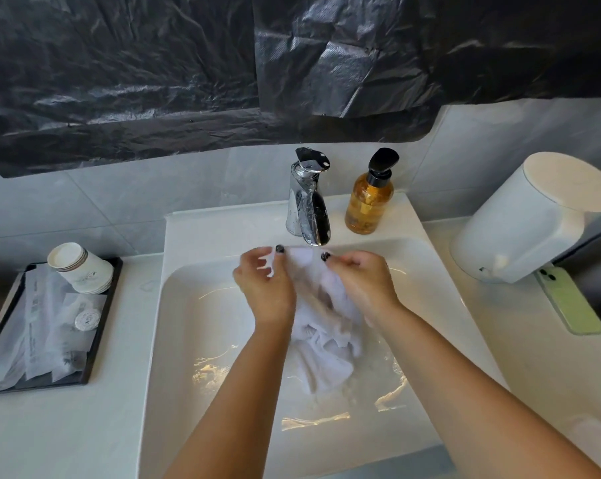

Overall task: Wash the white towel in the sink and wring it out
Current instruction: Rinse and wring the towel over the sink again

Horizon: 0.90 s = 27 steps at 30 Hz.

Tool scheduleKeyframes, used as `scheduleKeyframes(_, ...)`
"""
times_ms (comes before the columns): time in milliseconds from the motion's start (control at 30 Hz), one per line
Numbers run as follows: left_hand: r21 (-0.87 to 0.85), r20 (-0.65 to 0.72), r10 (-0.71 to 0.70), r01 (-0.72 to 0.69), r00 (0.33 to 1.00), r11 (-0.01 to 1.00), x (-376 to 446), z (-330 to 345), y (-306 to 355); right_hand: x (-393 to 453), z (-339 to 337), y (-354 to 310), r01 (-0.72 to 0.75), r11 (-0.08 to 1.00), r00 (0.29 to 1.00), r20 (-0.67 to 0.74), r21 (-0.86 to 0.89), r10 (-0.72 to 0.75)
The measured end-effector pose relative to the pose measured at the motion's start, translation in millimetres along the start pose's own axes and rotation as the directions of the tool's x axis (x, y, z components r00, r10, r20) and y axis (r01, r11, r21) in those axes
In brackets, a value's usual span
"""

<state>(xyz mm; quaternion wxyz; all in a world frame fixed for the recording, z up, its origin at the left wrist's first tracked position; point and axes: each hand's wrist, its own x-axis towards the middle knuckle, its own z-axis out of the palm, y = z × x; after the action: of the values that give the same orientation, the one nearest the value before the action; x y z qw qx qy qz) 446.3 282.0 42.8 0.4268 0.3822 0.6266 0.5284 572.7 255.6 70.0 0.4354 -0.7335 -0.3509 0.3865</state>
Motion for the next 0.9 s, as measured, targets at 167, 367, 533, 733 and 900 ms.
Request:
scheduleKeyframes(167,-0.051,0.346,-0.258,0.292,0.902,0.955,-13,-11,-2,-23,14,-8,-0.093,0.95,0.947,0.323,0.298,-0.008)
scheduleKeyframes(367,0.062,0.499,-0.087,0.064,0.862,0.996,-24,-26,-16,-20,9,1,-0.052,0.978,0.974,0.227,0.203,0.004)
scheduleKeyframes(533,0.176,0.515,0.054,-0.168,0.855,0.97,-43,-32,-46,-21,-2,-18,0.144,0.99,0.968,0.207,-0.001,-0.14)
scheduleKeyframes(733,0.389,0.346,0.036,-0.178,0.938,0.904,-31,-27,-23,-39,-12,-43,0.197,0.98,0.935,0.294,0.027,-0.197)
scheduleKeyframes(900,0.403,0.431,0.165,-0.353,0.887,0.845,-9,-43,4,-56,-35,-74,0.278,0.961,0.874,0.412,0.007,-0.256)
